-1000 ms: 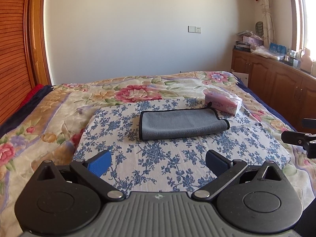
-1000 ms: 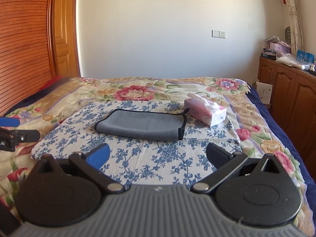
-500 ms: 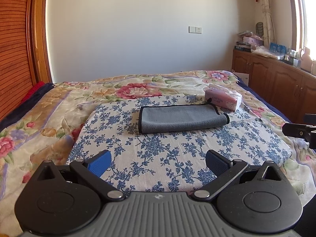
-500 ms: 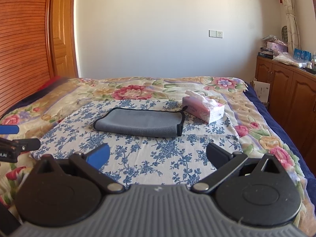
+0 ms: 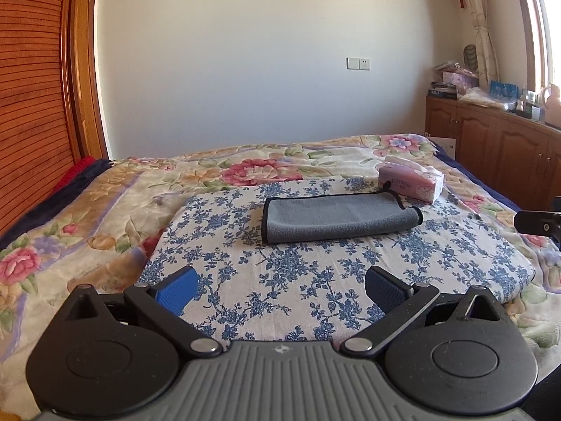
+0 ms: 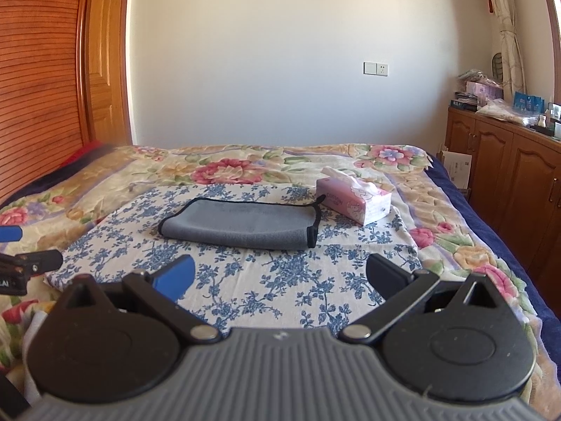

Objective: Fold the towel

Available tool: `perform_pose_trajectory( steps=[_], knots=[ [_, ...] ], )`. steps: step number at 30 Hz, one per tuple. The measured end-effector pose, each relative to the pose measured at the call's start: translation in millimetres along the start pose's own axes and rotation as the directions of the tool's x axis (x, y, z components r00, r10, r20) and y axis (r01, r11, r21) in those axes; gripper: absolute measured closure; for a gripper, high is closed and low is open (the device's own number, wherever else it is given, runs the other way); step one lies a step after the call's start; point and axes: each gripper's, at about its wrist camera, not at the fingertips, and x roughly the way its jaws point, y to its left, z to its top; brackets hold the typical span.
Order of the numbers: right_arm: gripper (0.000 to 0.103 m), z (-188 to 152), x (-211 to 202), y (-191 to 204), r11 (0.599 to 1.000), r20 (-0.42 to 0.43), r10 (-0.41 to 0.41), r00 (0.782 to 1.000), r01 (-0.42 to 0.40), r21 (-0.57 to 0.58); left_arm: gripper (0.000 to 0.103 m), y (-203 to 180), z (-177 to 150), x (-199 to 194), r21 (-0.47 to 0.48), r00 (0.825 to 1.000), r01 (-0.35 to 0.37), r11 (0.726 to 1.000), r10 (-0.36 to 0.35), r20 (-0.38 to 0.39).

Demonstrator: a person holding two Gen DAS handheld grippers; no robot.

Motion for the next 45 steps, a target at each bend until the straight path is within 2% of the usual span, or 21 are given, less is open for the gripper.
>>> perform_pose_trajectory(
  steps=[11,34,45],
  knots=[
    [0.0,-0.1,-3.3,-1.0,1.0,0.028,-0.01,1.0,0.01,0.011,0.0,-0.5,-0.4,-7.0,0.006,0.999,-0.004,1.0,0.003,0.051],
    [0.0,1.6,-17.0,-4.6,0.998,0.153,-0.053,0.987,0.05,0.023,0.0,1.1,4.4,-18.0,0.019,0.987,-0.039,0.999,0.036,0.155],
    [0.0,1.3,-16.9,-6.1,0.998,0.166,-0.066,0.984,0.062,0.028,0.0,0.0,4.9,-19.9,0.027,0.985,-0.041,0.999,0.036,0.172]
  ],
)
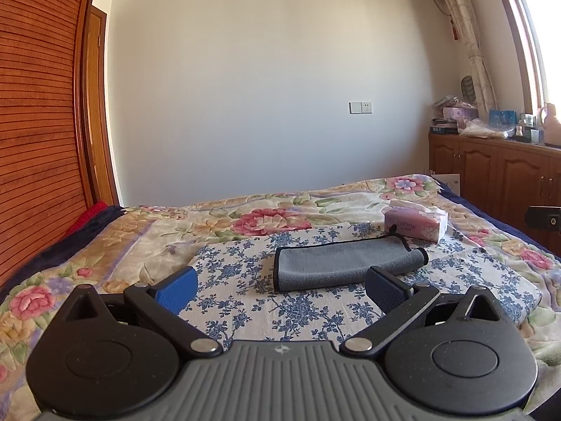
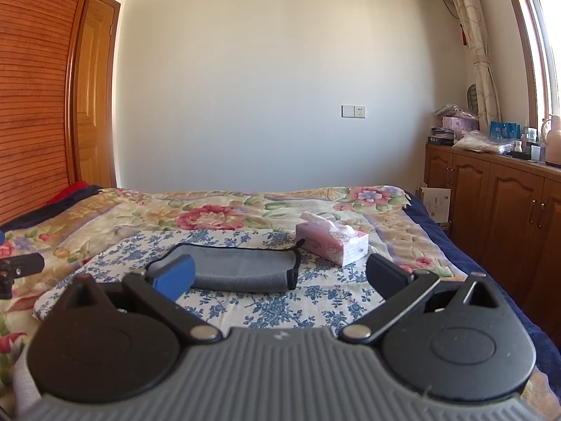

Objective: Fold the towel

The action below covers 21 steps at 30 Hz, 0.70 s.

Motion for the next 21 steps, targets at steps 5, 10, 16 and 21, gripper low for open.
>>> perform_pose_trajectory(
  steps=[5,10,16,21],
  knots=[
    [0.0,-1.1,-0.1,0.9,1.0,-0.001,-0.001,1.0,0.001,0.001,0.0,0.2,-0.7,-0.1,0.001,1.0,0.002,1.0,-0.002,-0.002],
    [0.0,-1.1,-0.2,1.0,1.0,0.0,-0.002,1.0,0.002,0.001,0.0,0.4,-1.6,-0.1,0.002,1.0,0.002,1.0,-0.002,-0.004],
    [0.0,-1.8,-0.5,0.5,1.0,0.001,-0.004,1.0,0.004,0.002,0.0,0.5,-1.6,0.0,0.003,1.0,0.002,1.0,-0.002,-0.004],
    [0.0,-1.8,-0.6,-0.4,1.0,0.002,-0.003,1.0,0.003,0.003,0.0,0.7,-1.6,-0.2,0.004,1.0,0.002,1.0,-0.002,-0.004]
  ],
)
